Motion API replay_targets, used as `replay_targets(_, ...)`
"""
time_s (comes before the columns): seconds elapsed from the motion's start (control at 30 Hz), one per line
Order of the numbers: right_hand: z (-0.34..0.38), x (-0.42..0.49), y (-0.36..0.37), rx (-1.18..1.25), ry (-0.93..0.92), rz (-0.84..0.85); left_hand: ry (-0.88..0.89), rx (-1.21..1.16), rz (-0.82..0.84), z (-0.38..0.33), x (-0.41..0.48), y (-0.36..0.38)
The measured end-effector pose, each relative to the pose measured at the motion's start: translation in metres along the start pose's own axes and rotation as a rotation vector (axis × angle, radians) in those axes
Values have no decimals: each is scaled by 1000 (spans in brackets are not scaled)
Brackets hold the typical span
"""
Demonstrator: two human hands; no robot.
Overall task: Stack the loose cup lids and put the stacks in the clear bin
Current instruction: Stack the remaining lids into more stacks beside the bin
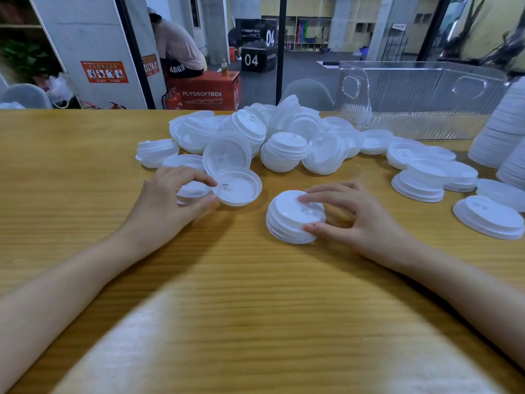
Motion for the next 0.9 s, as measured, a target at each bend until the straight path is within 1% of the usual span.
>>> replay_targets(0.13, 0, 0, 0, -18, -17, -1, 5, 41, -15, -3, 3, -1)
replay_targets(0.37, 10, -5, 4, -46, -114, 56, 66, 76, 6, -7, 2, -2)
replay_targets(0.5, 14, -7, 5, -43, -120, 56, 73, 79, 17, -7, 1, 0)
replay_targets(0.7, 17, -9, 6, -15, -131, -3, 79, 70, 24, -8, 0, 2)
replay_targets(0.9, 16, -7, 7, -17, -112, 17, 91, 90, 33, -5, 1, 5)
Point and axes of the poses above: each hand's wrist, its own x-axis towards the middle knuckle, its own y-axis out of the palm, z = x × y, the point moved 1 cm from there along x, towards the middle knuckle, and after that the axes turned 6 degrees about x, right-handed, at the moved point
